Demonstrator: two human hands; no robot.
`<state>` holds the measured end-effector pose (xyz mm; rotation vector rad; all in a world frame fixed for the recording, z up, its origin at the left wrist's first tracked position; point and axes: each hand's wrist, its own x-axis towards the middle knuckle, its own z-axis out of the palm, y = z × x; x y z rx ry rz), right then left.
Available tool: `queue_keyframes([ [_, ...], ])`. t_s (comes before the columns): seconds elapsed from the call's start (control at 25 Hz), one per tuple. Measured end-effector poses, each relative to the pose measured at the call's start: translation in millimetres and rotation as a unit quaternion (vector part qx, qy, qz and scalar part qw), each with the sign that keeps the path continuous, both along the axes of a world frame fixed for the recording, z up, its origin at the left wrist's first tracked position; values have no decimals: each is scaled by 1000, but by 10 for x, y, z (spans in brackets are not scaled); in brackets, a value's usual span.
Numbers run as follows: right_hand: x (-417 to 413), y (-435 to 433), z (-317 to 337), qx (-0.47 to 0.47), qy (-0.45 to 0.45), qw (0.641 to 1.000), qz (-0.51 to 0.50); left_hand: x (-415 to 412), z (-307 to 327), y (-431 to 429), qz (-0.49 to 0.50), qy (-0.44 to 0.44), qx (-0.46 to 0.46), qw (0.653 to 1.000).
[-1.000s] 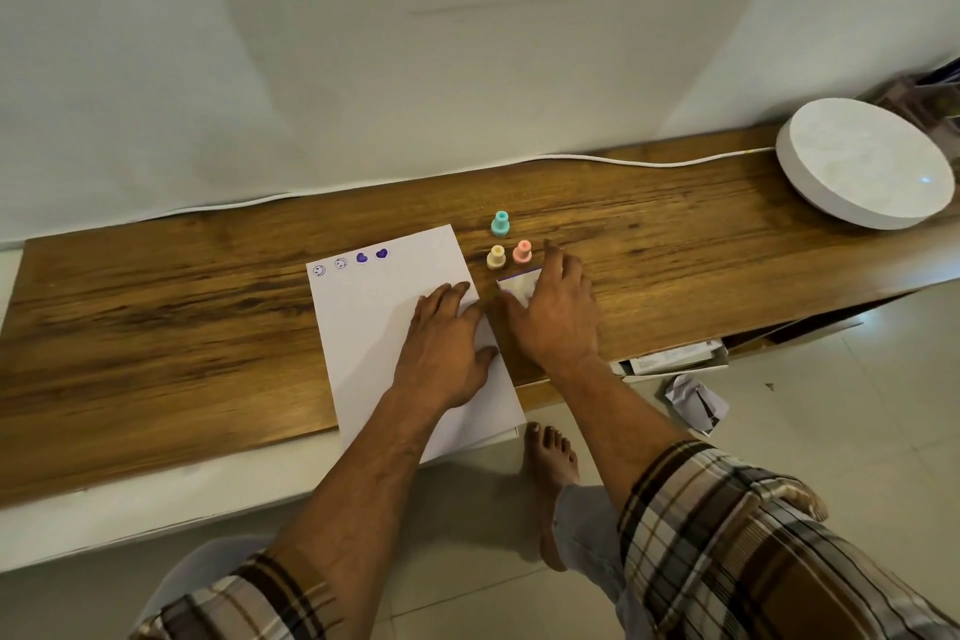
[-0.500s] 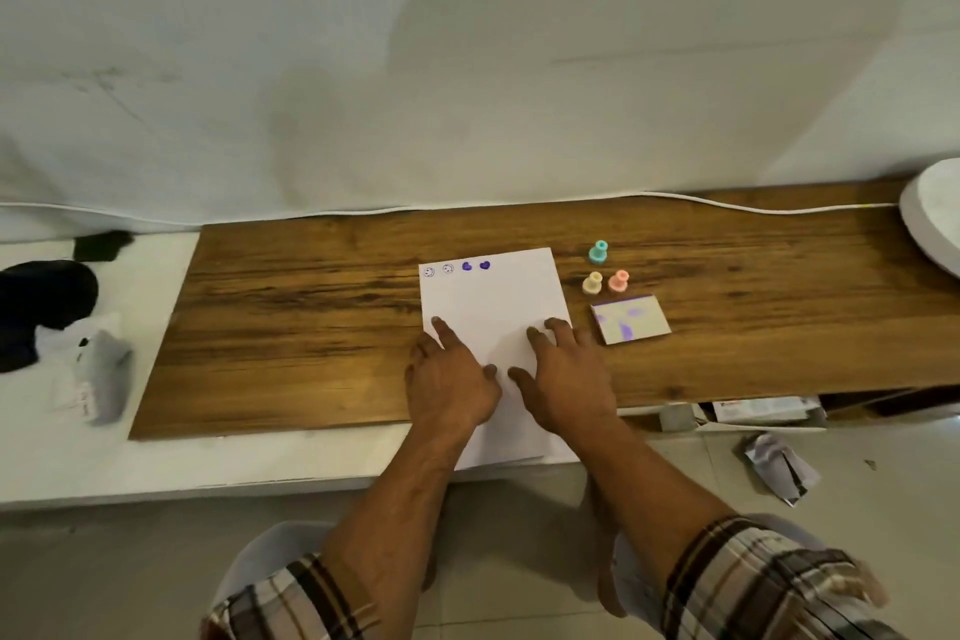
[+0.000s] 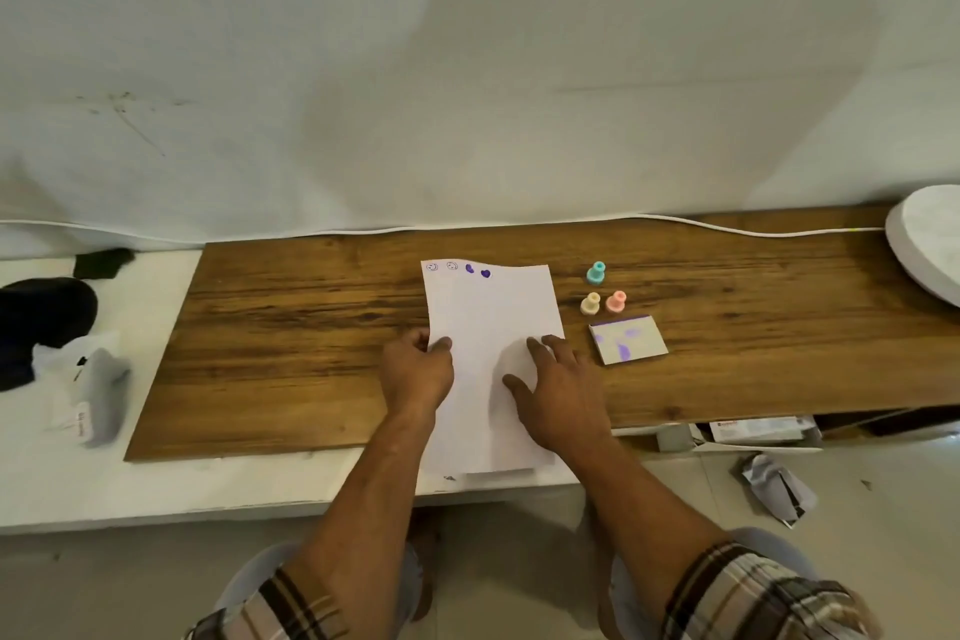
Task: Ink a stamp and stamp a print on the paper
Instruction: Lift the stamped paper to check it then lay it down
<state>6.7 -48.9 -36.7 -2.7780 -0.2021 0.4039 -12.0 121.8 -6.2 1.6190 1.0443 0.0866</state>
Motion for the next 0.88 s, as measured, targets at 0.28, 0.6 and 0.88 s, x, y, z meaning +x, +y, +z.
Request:
queue_keyframes([
  [0.28, 378, -144, 850, 343, 60, 923, -167, 59, 693, 148, -117, -127, 43, 984],
  [0.6, 143, -445, 1968, 630, 136, 740, -190, -334, 1960, 268, -95, -242, 7, 966],
  [0.88, -357, -532, 2765, 663, 104, 724, -162, -903, 2698, 238, -90, -265, 140, 950],
])
